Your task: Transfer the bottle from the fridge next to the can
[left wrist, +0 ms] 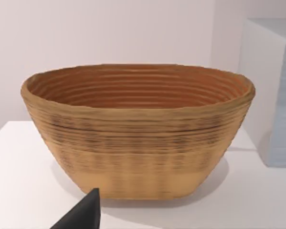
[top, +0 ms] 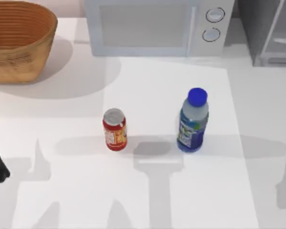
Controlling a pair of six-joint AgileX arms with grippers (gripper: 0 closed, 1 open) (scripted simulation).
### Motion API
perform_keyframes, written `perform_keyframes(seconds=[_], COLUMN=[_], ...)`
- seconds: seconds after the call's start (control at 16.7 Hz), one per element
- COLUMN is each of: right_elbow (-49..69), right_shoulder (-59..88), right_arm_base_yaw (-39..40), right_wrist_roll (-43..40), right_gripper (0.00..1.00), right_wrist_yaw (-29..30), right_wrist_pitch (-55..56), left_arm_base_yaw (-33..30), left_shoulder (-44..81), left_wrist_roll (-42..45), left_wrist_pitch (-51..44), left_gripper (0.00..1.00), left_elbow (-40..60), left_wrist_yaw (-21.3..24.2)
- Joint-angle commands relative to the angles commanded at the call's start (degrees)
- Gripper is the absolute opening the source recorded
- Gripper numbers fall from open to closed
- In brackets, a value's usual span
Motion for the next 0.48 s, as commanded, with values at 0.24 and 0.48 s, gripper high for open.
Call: perform_keyframes(seconds=[0.24,0.48], right_elbow=[8.4,15.2], right_shoulder=[-10.4,-18.5], right_arm_base_yaw=[0.0,-0.2], right_wrist_roll=[-0.1,-0.3], right_gripper=[1.00,1.00], right_wrist_yaw=[-0.1,-0.1], right_wrist_pitch=[-20.8,-35.7], left_arm_base_yaw=[0.0,0.0], left_shoulder=[0.0,0.0], left_wrist_roll=[0.0,0.0], left_wrist_pitch=[0.0,0.0], left_gripper=[1.00,1.00], left_elbow=[0.0,0.0], left_wrist_yaw=[0.0,0.0])
